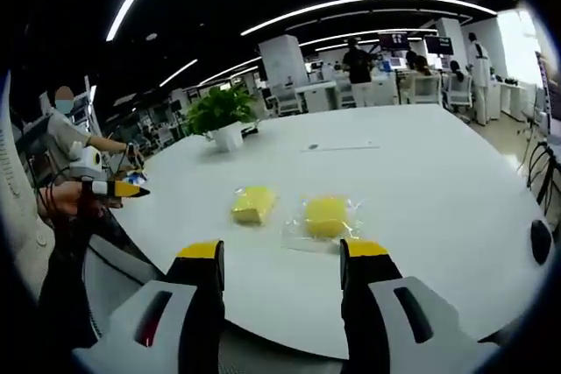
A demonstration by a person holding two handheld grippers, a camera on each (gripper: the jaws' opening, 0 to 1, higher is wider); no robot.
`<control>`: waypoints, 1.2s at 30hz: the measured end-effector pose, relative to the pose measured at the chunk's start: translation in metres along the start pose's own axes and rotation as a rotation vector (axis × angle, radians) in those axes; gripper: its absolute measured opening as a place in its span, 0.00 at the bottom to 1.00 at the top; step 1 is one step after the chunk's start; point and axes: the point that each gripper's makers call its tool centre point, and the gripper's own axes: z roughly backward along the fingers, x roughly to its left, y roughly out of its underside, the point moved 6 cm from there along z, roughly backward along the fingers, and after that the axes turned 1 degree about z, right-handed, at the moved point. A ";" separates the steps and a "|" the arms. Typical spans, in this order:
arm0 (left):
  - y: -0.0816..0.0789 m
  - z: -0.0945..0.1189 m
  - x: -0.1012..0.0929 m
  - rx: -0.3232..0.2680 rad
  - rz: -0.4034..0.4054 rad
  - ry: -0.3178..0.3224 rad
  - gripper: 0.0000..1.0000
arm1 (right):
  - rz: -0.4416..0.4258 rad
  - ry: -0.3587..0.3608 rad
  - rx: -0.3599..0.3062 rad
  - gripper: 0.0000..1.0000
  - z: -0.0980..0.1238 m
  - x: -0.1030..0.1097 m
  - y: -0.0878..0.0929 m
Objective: Compare the silicone blocks by pressing each to a similar depth, holding the contact briefly, and releasing to observe deformation and rebound differences across the visible hardness samples.
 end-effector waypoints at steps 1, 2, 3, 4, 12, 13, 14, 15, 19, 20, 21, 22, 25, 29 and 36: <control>0.000 0.000 0.000 0.002 -0.002 0.000 0.54 | -0.003 -0.001 -0.001 0.49 0.000 0.000 0.000; 0.000 0.000 0.000 0.003 -0.003 0.000 0.54 | -0.003 -0.002 -0.003 0.48 0.000 0.000 -0.001; 0.000 0.000 0.000 0.002 -0.004 0.001 0.54 | -0.002 -0.002 -0.004 0.49 0.000 0.000 -0.001; 0.000 0.000 -0.001 0.002 -0.004 0.001 0.54 | -0.002 -0.002 -0.004 0.49 0.000 0.000 -0.001; 0.001 -0.001 -0.001 0.006 -0.007 0.004 0.54 | -0.005 -0.001 -0.010 0.49 0.000 -0.001 -0.001; 0.001 0.000 -0.002 0.004 -0.005 0.004 0.54 | -0.006 0.000 -0.008 0.49 0.000 -0.001 -0.001; 0.001 0.000 -0.001 0.003 -0.003 0.003 0.54 | -0.006 0.001 -0.006 0.49 0.000 -0.002 0.000; 0.001 0.000 -0.002 0.004 -0.003 0.003 0.54 | -0.007 0.001 -0.006 0.49 0.000 -0.002 0.000; 0.002 0.000 -0.001 0.003 -0.001 0.000 0.54 | -0.008 0.006 -0.009 0.49 0.001 -0.002 0.001; 0.002 0.000 -0.001 0.004 -0.001 -0.001 0.54 | -0.009 0.005 -0.009 0.49 0.001 -0.002 0.001; 0.002 0.000 -0.001 0.003 -0.002 -0.002 0.55 | -0.013 0.004 -0.009 0.49 0.001 -0.001 0.001; 0.002 0.000 -0.002 0.002 -0.001 -0.002 0.55 | -0.013 0.004 -0.008 0.49 0.001 -0.001 0.001; 0.002 0.000 -0.003 0.004 -0.003 -0.002 0.55 | -0.013 0.004 -0.007 0.49 0.002 -0.001 0.002; 0.003 -0.001 -0.003 0.009 -0.005 -0.004 0.55 | -0.017 0.007 -0.006 0.49 0.002 -0.002 0.003; 0.003 -0.001 -0.003 0.012 -0.004 -0.007 0.55 | -0.021 0.007 -0.007 0.49 0.001 -0.003 0.003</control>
